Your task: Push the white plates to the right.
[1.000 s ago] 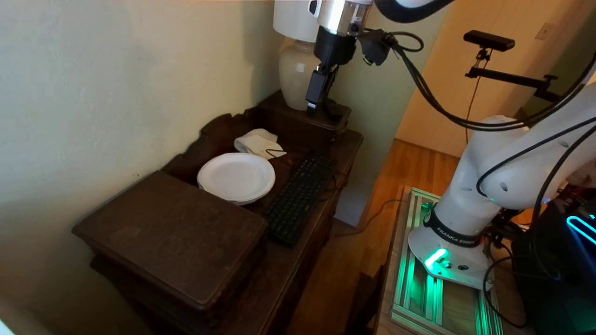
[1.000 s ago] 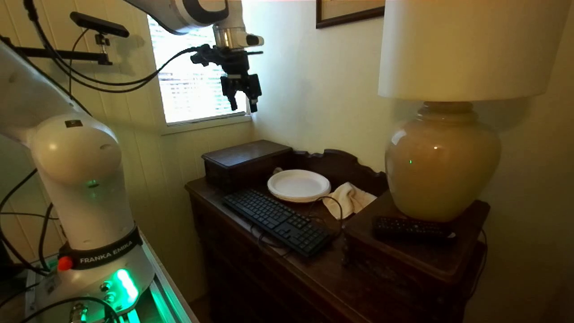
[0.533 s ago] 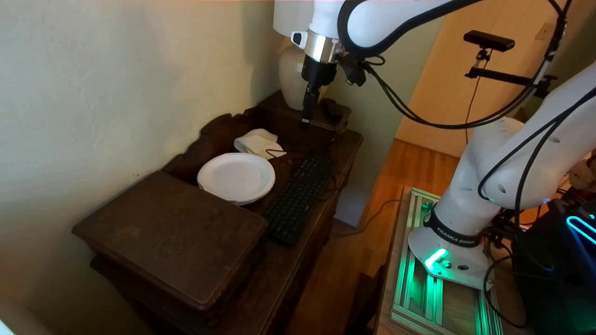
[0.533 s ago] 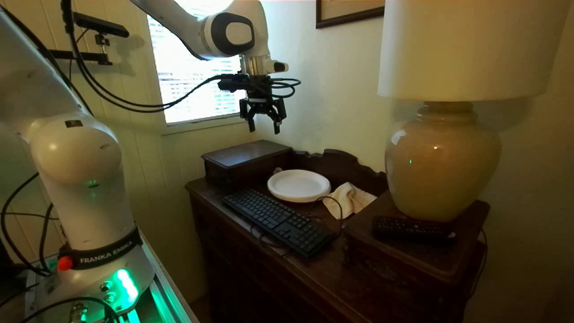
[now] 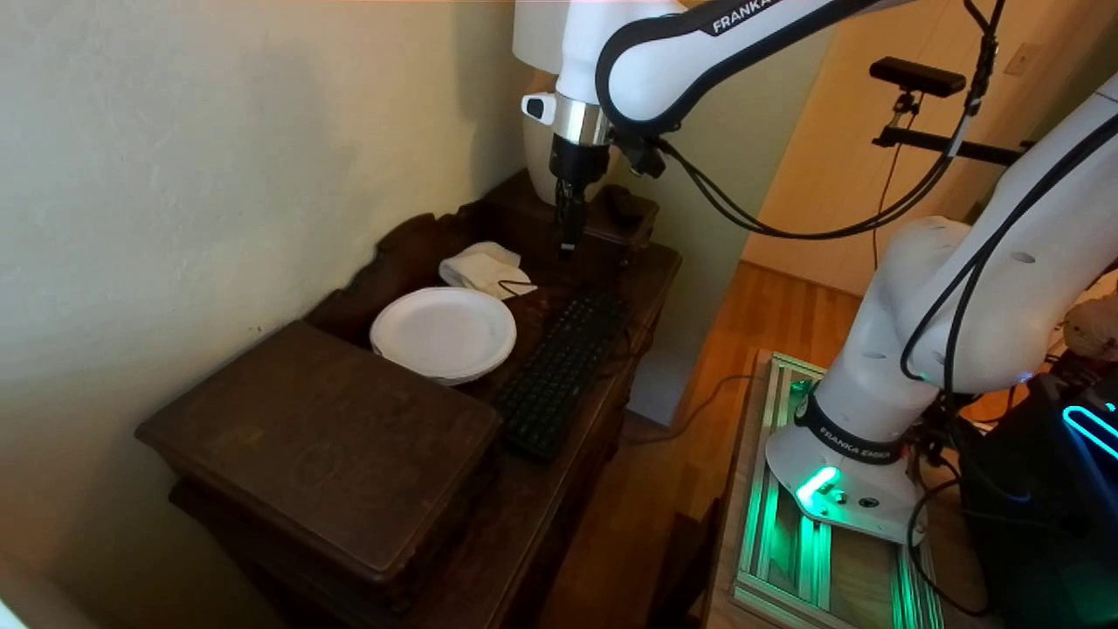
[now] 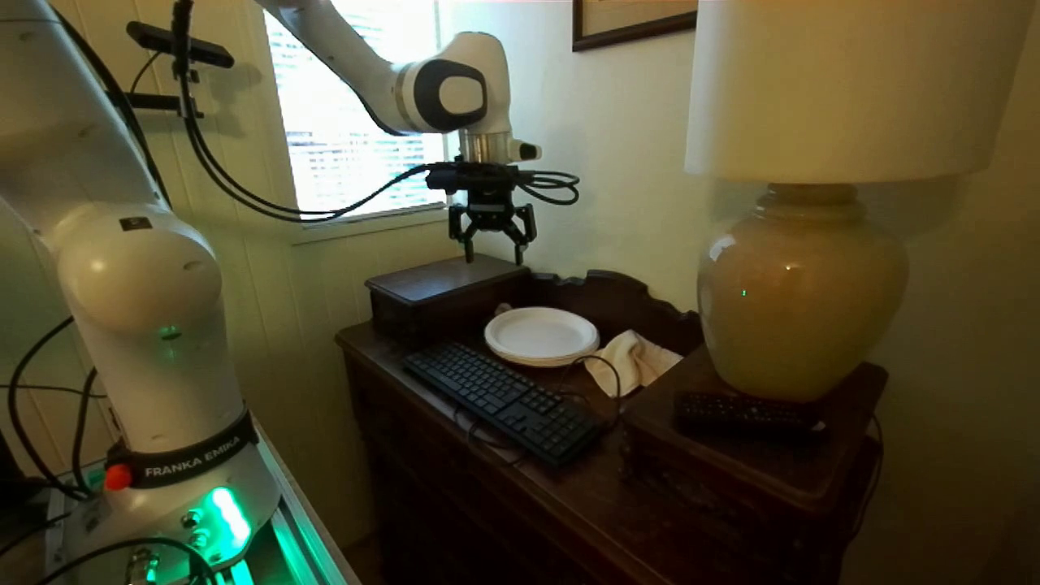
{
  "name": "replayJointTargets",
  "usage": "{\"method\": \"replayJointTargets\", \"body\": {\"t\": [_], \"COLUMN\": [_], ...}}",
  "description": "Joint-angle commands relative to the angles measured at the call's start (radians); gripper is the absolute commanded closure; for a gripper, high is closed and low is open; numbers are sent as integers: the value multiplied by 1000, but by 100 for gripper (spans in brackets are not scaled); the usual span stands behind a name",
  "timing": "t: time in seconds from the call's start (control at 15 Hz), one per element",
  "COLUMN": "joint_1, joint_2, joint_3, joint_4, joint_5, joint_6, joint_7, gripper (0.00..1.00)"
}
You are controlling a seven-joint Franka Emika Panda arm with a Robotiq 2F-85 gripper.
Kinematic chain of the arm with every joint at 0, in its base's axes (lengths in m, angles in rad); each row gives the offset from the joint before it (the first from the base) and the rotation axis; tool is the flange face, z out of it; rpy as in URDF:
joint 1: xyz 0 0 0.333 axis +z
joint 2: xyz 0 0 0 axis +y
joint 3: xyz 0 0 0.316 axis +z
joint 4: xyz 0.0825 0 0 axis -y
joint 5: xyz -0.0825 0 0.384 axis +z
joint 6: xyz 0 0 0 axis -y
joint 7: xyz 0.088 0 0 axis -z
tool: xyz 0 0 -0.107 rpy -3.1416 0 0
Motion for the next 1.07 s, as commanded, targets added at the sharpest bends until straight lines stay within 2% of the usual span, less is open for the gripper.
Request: {"method": "replayJointTargets", "body": {"t": [0.0, 0.2, 0.53, 0.67, 1.0], "joint_1": [-2, -3, -2, -5, -38], "joint_2": [2, 16, 132, 196, 376], "joint_3": [3, -2, -57, -71, -25], "joint_4": [4, 17, 75, 112, 230], "joint_5": [1, -3, 72, 137, 255], "joint_6": [-2, -12, 77, 122, 173], "joint_7": [-1, -22, -229, -325, -473], "gripper": [0, 0, 0, 0, 0]}}
